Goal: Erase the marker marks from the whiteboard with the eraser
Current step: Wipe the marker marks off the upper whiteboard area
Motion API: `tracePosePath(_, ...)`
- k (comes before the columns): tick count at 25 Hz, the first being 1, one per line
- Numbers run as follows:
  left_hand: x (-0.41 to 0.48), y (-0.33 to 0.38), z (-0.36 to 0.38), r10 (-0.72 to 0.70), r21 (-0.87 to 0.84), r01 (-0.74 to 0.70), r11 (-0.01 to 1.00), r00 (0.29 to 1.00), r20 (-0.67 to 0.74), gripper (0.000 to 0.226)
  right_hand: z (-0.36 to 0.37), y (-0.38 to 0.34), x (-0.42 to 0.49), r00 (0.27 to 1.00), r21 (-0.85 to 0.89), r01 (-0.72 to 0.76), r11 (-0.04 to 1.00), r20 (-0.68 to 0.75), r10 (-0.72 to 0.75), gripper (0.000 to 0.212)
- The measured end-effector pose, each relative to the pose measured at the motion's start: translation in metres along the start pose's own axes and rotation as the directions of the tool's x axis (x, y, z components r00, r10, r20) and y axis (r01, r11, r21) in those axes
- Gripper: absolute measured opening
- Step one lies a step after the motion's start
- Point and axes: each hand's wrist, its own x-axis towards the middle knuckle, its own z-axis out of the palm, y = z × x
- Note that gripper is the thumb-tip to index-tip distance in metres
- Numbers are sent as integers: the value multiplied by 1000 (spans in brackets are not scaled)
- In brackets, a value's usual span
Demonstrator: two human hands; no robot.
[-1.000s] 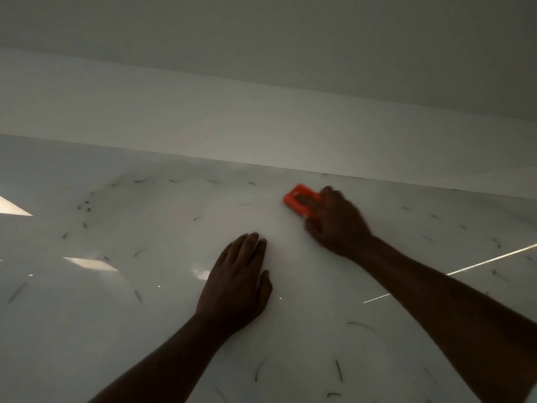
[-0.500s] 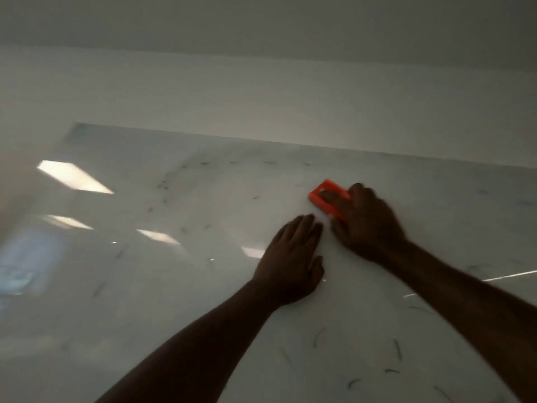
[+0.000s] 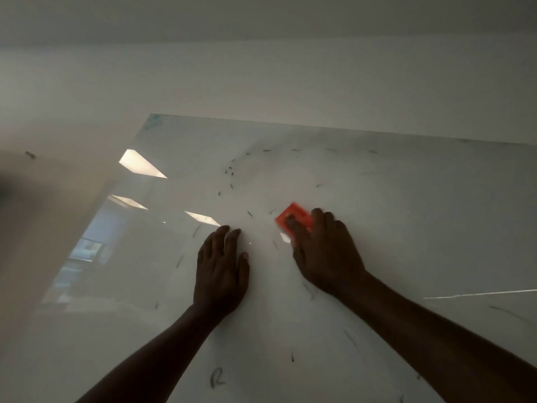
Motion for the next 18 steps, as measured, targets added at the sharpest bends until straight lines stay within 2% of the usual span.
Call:
tracePosePath(1,-1,-1,1,10,-5,-10,1000,1000,-8,59,-1,8,5,982,0,184,983,31,-184,53)
tracePosePath(2,0,-3,1,21,-8,-21,1000,1000,-16,58,-6,28,18,960,-20,280,960,41,-279,52)
tracePosePath(3,-1,-3,1,26,-5,-26,1000,999,-23,58,-12,52,32,970,-52,243,969,40,-241,53)
tracePosePath(4,0,-4,1,27,-1,-28,1000,999,-30,58,-15,77,47,996,-85,86,993,8,-85,54)
tracePosePath(5,0,-3,1,25,0,-25,1000,999,-27,58,-19,100,60,989,-104,-148,983,-42,144,55)
tracePosePath(6,0,-3,1,20,-5,-20,1000,1000,-16,58,-22,110,67,923,-85,-380,921,-104,371,54)
tracePosePath(7,0,-3,1,19,-7,-19,1000,1000,-9,58,-20,102,71,845,-66,-528,846,-138,517,53)
tracePosePath(8,0,-3,1,19,-3,-19,1000,1000,-5,59,-15,79,72,817,-36,-573,819,-109,567,53)
tracePosePath(9,1,-3,1,19,7,-19,1000,1000,-4,59,-7,46,67,854,12,-518,855,-57,518,54)
tracePosePath(10,1,-4,1,20,19,-20,1000,1000,-4,59,3,11,57,932,59,-361,931,-23,363,55)
tracePosePath(11,0,-5,1,21,30,-21,999,1000,-10,59,11,-22,41,991,102,-131,986,-11,133,55)
tracePosePath(12,0,-5,2,26,41,-25,999,999,-20,60,17,-43,27,996,90,83,992,14,-85,55)
tracePosePath(13,-1,-5,2,31,47,-30,998,999,-30,61,18,-41,27,968,60,247,967,34,-250,55)
tracePosePath(14,-1,-4,2,34,51,-33,998,999,-35,61,14,-22,39,942,33,333,942,32,-334,54)
tracePosePath(15,0,-4,2,39,50,-37,998,998,-41,60,8,4,57,958,-13,283,959,44,-282,55)
tracePosePath(16,0,-3,2,45,52,-42,998,998,-50,60,0,30,77,991,-76,130,989,46,-127,55)
tracePosePath(17,-1,-3,2,47,53,-44,998,997,-55,60,-6,55,94,995,-121,-99,988,8,101,55)
tracePosePath(18,0,-3,3,45,50,-42,998,998,-53,60,-7,65,103,946,-118,-323,939,-46,320,55)
